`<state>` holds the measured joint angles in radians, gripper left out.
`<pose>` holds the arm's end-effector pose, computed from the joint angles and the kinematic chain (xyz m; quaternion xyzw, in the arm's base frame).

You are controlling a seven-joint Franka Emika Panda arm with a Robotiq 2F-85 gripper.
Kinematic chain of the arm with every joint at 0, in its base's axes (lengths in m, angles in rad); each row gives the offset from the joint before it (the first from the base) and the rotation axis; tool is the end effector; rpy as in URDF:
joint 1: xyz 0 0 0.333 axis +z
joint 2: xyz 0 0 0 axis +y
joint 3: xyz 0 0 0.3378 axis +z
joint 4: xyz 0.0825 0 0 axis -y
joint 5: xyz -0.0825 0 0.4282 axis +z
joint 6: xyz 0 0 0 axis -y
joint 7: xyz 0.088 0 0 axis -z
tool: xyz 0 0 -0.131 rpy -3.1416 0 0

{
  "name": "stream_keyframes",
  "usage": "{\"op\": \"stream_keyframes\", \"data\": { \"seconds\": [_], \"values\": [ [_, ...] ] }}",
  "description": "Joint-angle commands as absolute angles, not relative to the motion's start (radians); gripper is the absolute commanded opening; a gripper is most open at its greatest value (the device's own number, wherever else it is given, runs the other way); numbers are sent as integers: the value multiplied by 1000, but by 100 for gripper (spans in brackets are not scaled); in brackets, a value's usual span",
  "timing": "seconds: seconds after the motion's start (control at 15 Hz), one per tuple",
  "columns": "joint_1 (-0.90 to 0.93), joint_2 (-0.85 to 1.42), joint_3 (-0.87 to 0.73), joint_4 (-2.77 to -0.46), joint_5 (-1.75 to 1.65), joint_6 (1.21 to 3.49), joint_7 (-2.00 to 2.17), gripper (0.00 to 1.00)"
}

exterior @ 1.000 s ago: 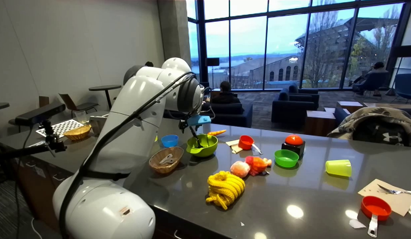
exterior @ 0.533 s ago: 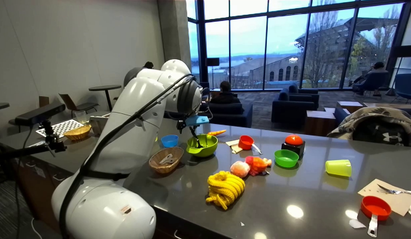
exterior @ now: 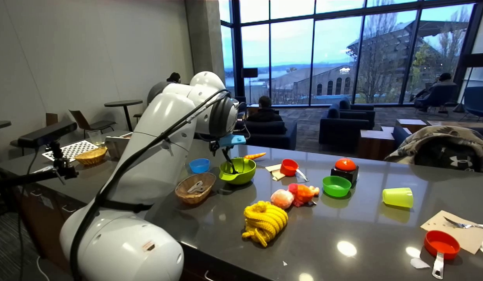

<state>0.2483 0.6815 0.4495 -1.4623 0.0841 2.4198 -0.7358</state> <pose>0.6570 0.4627 0.3201 -0.7914 -0.5663 -0.1677 0.1580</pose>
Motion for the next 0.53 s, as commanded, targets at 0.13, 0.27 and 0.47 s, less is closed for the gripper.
{"op": "stream_keyframes", "data": {
  "seconds": [0.13,0.27,0.47],
  "values": [
    [253,701,437,-1427,92,2399,-730,30],
    [252,704,436,-1428,93,2399,-730,14],
    [253,707,437,-1424,92,2398,-731,5]
  ]
}}
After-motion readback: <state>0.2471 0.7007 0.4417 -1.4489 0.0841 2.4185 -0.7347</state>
